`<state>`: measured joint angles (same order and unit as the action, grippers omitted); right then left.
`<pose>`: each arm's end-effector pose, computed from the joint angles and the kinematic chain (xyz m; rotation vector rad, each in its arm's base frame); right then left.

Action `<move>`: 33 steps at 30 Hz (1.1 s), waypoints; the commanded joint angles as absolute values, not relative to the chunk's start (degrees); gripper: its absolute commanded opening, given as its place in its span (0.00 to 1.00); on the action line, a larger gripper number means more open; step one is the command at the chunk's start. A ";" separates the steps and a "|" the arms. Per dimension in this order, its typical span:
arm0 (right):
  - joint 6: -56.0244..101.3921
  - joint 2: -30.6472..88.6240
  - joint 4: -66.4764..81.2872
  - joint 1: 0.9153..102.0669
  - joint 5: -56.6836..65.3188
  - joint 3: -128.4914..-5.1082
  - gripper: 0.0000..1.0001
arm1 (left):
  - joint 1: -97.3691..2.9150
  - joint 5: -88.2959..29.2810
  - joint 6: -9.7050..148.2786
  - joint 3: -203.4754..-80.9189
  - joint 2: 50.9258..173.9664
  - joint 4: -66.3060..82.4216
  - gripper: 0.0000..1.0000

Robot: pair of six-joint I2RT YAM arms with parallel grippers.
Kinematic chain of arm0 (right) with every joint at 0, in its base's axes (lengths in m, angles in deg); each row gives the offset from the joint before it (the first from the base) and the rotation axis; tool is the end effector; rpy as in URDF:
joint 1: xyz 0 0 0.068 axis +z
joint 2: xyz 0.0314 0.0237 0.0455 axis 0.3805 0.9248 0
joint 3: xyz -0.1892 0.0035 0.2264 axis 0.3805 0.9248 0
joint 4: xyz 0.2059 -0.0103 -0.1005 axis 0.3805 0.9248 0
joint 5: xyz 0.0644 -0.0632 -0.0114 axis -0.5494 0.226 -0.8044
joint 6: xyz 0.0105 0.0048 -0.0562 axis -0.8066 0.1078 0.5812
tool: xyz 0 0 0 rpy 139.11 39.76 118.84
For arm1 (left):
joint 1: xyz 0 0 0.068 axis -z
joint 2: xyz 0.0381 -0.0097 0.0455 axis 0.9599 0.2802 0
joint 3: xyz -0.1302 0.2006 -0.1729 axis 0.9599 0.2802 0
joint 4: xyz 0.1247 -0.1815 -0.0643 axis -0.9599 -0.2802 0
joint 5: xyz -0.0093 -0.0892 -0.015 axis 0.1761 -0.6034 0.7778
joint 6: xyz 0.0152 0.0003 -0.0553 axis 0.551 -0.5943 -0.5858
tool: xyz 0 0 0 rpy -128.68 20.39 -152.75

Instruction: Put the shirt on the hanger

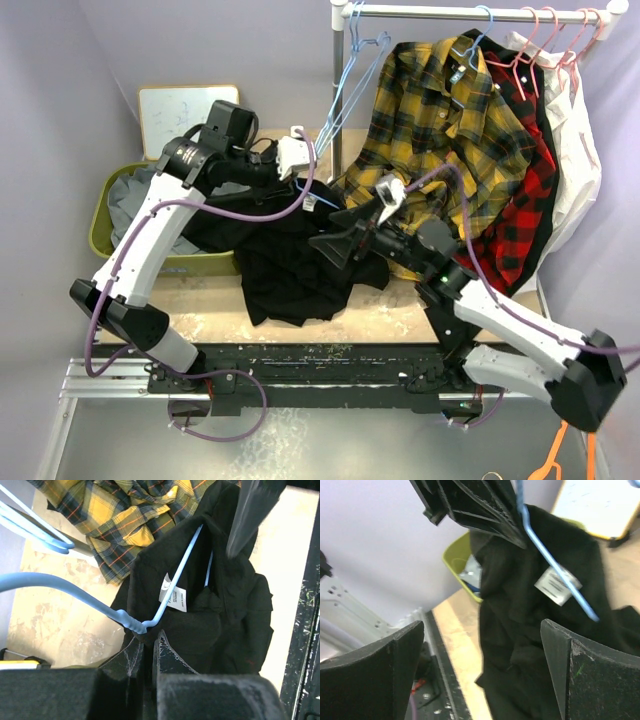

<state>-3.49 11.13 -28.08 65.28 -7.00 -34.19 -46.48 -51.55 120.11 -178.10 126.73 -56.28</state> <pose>0.1504 0.1579 0.3818 -0.4303 1.3918 1.3224 0.2376 -0.1454 0.4482 1.4474 1.7356 -0.5046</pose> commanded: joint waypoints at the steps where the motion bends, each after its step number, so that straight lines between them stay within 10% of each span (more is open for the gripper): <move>1: 12.77 -1.55 -23.11 65.41 2.64 -28.04 1.00 | -47.10 -57.68 123.44 -176.78 123.89 -57.22 0.00; 7: 35.04 -18.32 -12.97 65.47 8.27 -24.52 1.00 | -47.10 -65.54 129.87 -174.02 123.86 -61.75 0.00; 12: 48.58 -10.26 12.78 65.36 8.27 -36.55 0.99 | -47.10 -69.66 136.45 -173.32 123.55 -65.82 0.00; 18: 56.10 -8.61 21.56 63.70 -11.91 -38.14 0.96 | -47.10 -71.35 142.94 -172.23 122.94 -68.27 0.00; 33: 50.02 6.51 11.48 63.51 -23.28 -39.48 0.77 | -47.10 -71.57 144.34 -170.59 121.94 -68.17 0.00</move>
<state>52.63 4.55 18.78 63.75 -19.81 -37.14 -46.77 -67.53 143.04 -170.45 124.43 -68.09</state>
